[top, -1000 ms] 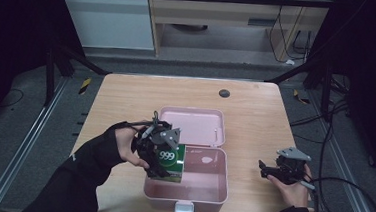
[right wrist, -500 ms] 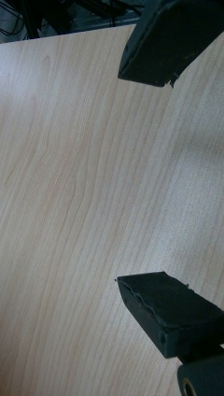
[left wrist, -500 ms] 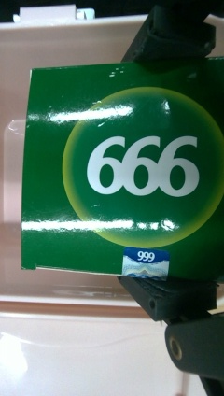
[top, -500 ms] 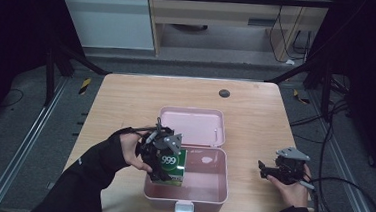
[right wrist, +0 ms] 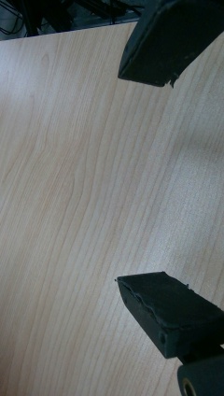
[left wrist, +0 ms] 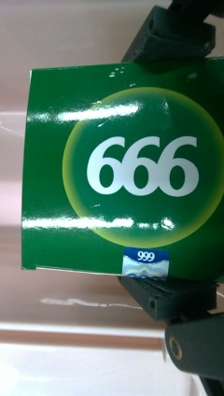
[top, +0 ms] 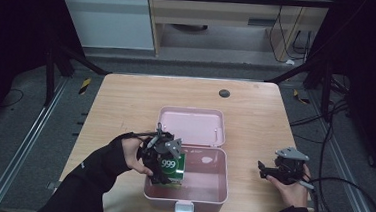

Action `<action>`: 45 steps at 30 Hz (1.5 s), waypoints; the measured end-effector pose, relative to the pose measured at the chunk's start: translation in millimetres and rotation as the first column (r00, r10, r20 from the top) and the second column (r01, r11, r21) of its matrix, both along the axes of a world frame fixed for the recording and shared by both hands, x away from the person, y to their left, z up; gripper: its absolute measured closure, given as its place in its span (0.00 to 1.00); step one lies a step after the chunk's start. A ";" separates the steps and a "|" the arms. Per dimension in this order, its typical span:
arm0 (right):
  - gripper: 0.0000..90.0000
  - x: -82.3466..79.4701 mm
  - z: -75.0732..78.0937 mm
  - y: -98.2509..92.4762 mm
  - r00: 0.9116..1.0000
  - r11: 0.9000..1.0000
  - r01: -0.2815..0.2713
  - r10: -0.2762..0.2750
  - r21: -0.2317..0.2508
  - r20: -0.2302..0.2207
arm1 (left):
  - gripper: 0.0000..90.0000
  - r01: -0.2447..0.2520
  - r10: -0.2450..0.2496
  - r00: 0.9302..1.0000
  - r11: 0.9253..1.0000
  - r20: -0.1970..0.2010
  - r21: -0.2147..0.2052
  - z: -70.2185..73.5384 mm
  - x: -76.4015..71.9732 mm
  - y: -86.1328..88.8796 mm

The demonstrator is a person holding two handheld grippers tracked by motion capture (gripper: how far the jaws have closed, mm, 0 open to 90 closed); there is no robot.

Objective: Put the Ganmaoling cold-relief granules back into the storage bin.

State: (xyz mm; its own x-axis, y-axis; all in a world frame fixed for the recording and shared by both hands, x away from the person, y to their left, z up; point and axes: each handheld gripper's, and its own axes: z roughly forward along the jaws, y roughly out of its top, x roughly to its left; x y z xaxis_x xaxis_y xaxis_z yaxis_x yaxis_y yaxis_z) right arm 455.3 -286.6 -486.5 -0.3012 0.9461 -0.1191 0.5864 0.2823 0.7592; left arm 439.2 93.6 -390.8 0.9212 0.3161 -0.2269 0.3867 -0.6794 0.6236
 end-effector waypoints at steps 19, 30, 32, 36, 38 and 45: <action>0.04 0.2 -0.7 0.6 1.000 1.000 -0.004 0.004 -0.006 -0.003 | 0.15 -0.106 0.102 0.993 0.991 -0.055 -0.079 -29.3 -6.5 -2.9; 0.03 0.5 -1.1 1.0 1.000 1.000 -0.006 0.006 -0.006 -0.006 | 0.12 -0.126 0.120 0.991 0.982 -0.053 -0.142 -19.8 -7.0 3.8; 0.03 0.4 -0.9 0.9 1.000 1.000 -0.007 0.007 -0.005 -0.007 | 0.13 -0.123 0.118 0.992 0.982 -0.045 -0.143 -17.3 -6.9 5.1; 0.03 0.3 -0.6 0.2 1.000 1.000 -0.005 0.005 -0.005 -0.002 | 0.15 -0.063 0.064 0.998 0.990 0.005 -0.127 -4.7 -3.6 14.6; 0.03 0.2 -0.5 0.2 1.000 1.000 -0.004 0.004 -0.003 -0.004 | 0.17 -0.073 0.075 0.997 0.986 0.011 -0.151 2.0 -4.0 17.9; 0.03 -0.3 -0.2 0.0 1.000 1.000 -0.001 0.001 0.001 -0.006 | 0.23 -0.106 0.115 0.993 0.970 0.028 -0.220 24.7 -5.9 32.0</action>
State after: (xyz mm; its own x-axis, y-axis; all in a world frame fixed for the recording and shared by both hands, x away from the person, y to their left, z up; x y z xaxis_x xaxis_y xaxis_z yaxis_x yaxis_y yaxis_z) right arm 455.0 -286.6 -486.8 -0.3027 0.9459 -0.1167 0.5907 0.2823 0.7559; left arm 433.3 125.7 -366.1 0.8930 0.3636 -0.2651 0.4235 -0.4799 0.7684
